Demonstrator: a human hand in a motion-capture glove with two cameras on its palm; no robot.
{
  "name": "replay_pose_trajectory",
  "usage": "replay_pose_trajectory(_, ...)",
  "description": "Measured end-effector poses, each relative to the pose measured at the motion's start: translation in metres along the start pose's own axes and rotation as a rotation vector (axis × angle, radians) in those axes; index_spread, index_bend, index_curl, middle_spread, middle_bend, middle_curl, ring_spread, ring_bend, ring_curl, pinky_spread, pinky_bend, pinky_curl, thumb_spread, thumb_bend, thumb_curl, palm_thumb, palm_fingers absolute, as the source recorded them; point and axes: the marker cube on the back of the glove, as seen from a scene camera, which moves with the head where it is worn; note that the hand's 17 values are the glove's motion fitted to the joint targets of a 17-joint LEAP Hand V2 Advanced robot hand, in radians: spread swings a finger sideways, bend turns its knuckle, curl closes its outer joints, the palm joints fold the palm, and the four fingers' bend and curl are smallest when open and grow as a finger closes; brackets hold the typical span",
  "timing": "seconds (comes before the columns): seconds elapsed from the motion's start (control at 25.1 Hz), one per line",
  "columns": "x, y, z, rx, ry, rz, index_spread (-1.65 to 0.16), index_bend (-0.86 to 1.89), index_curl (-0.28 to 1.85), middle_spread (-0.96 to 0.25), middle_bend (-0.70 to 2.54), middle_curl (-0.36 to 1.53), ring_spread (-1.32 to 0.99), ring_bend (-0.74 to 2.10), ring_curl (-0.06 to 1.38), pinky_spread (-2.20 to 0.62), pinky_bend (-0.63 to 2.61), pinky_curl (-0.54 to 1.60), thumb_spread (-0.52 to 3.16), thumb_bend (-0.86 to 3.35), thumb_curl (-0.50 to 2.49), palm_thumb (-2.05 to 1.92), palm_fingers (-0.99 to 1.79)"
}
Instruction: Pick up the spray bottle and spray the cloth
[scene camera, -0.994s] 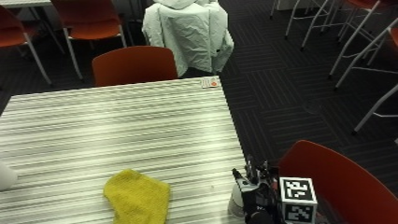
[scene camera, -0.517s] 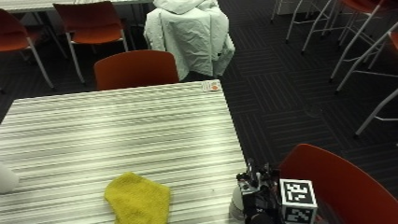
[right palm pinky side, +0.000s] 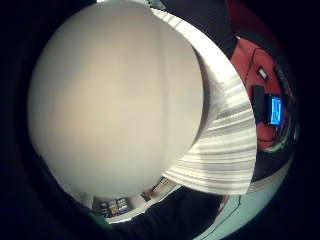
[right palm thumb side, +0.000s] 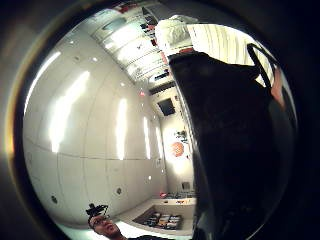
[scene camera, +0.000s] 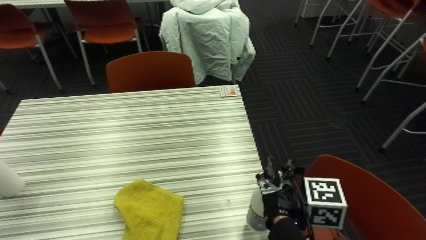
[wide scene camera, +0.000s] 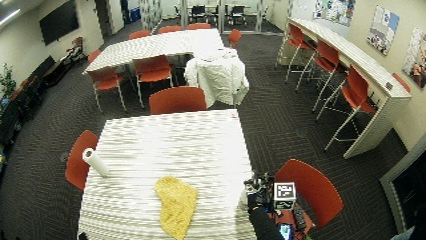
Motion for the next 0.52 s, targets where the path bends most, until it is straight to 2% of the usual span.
replay_pose_trajectory(0.32,-0.108,0.022,-0.015,0.007,-0.057,-0.137,-0.12,0.55,0.53,-0.03,0.65,0.55,-0.09,0.59,0.45,0.06,0.16,0.11,1.01,0.05,0.65,1.22,0.87)
replay_pose_trajectory(0.52,-0.124,0.024,-0.013,0.011,-0.036,-0.175,-0.11,0.51,0.53,-0.03,0.63,0.55,-0.09,0.58,0.46,0.04,0.15,0.14,0.96,0.04,0.67,1.23,0.9)
